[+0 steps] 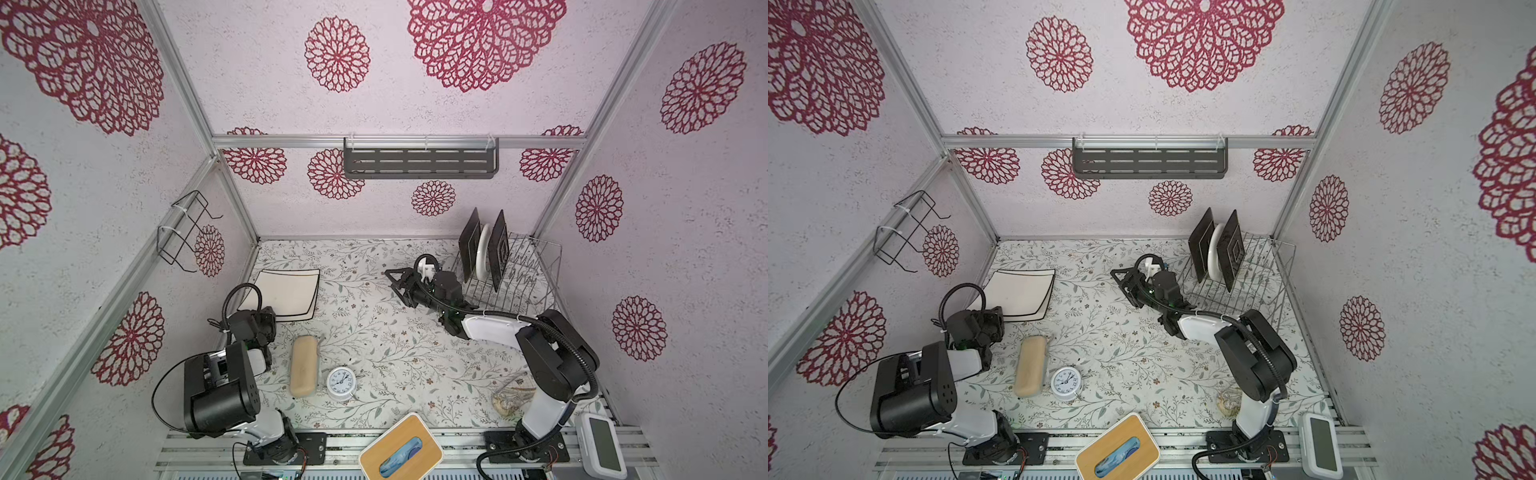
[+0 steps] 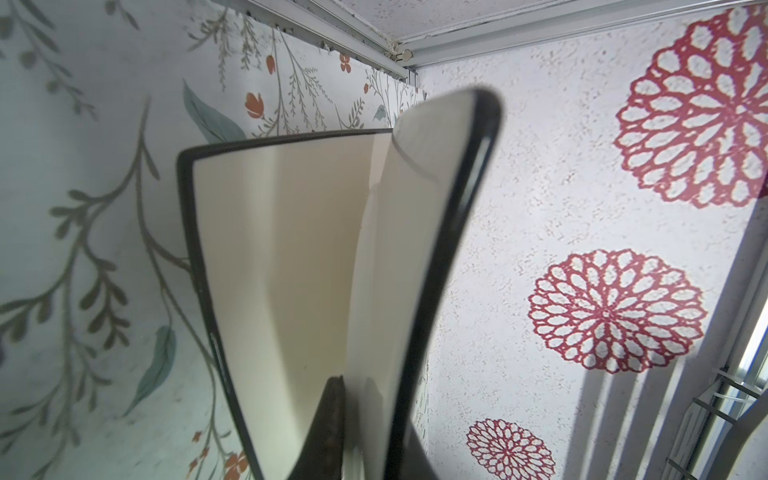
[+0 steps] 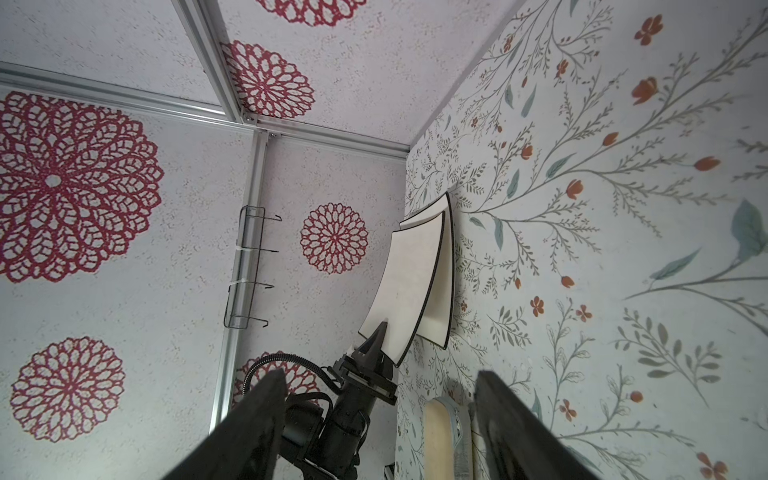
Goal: Unload the plates from the dish rack
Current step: 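Lower the white plate with the left gripper onto the first white plate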
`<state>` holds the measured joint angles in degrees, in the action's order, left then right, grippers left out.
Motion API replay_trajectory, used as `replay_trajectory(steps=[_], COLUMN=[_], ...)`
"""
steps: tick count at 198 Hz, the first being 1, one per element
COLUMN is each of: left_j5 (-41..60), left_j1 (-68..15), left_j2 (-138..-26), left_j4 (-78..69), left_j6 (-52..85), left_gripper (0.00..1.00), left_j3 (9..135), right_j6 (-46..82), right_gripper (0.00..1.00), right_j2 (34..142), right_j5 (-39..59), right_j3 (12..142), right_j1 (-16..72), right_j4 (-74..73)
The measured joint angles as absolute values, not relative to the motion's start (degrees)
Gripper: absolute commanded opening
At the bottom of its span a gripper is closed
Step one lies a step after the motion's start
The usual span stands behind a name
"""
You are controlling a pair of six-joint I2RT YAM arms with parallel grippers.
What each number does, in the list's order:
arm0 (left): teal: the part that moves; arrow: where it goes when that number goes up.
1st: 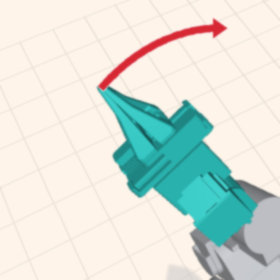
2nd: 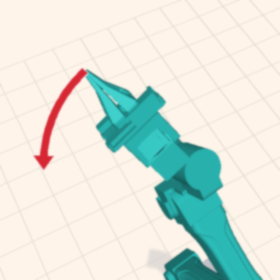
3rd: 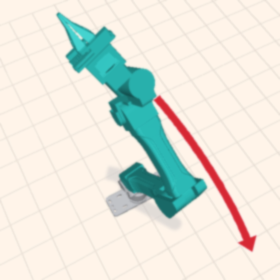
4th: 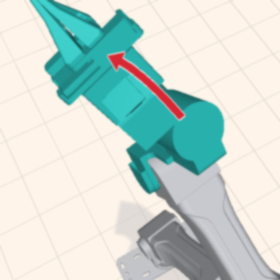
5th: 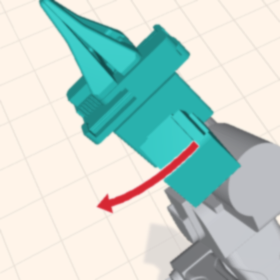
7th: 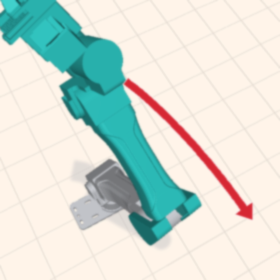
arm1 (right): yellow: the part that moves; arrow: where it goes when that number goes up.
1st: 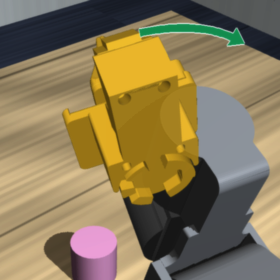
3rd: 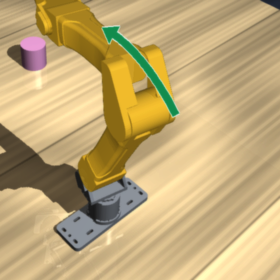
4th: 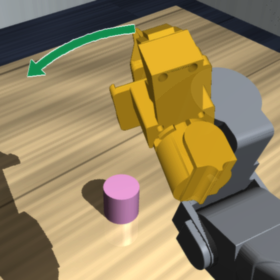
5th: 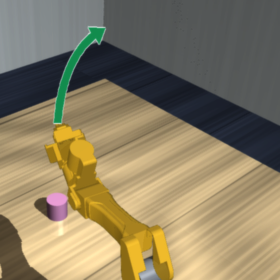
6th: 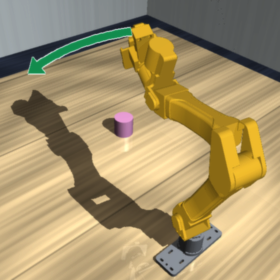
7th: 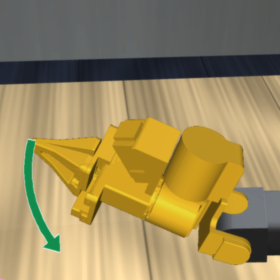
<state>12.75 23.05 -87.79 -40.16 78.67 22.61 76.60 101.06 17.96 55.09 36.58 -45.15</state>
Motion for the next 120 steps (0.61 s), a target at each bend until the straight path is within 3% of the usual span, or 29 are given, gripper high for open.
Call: replay_trajectory(steps=[120], left_j5=[12.3], left_j1=[23.1], left_j2=[-88.4], left_j4=[-38.4], left_j6=[77.7], left_gripper=[0.00], left_j3=[24.0], right_j6=[76.6], right_gripper=[0.74], right_j2=[101.6], right_j5=[18.2], right_j3=[55.6], right_j1=[36.6], right_j4=[-45.1])
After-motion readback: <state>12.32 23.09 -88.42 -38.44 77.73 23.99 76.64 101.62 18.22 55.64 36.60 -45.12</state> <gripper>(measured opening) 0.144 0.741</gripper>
